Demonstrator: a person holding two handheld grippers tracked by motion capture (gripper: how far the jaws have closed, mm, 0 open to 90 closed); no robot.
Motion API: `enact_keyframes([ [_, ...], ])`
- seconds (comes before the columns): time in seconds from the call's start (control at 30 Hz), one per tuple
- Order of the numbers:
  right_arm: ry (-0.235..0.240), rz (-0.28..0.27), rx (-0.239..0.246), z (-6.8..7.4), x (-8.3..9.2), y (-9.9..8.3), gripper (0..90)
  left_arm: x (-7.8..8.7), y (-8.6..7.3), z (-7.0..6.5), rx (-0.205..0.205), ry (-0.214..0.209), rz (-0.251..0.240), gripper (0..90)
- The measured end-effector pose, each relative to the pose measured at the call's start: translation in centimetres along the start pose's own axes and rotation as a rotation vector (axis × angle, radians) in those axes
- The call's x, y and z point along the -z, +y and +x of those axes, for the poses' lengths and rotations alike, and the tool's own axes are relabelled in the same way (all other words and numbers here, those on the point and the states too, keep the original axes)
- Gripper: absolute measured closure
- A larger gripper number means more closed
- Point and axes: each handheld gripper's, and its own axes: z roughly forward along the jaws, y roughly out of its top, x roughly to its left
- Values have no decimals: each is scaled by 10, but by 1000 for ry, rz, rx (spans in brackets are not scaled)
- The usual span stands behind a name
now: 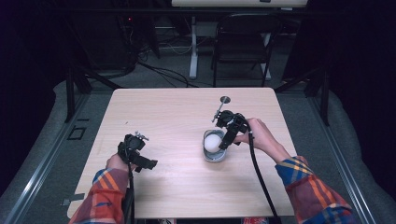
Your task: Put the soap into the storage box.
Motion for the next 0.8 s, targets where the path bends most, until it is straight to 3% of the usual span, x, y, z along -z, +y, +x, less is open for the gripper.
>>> enact_keyframes([
  [0.4,-46,-24,1,2,20,-22,21,0,0,0,-2,2,2,0],
  [0.8,-83,-35,-24,5,30,-61,0,0,0,-1,-2,3,1,0],
])
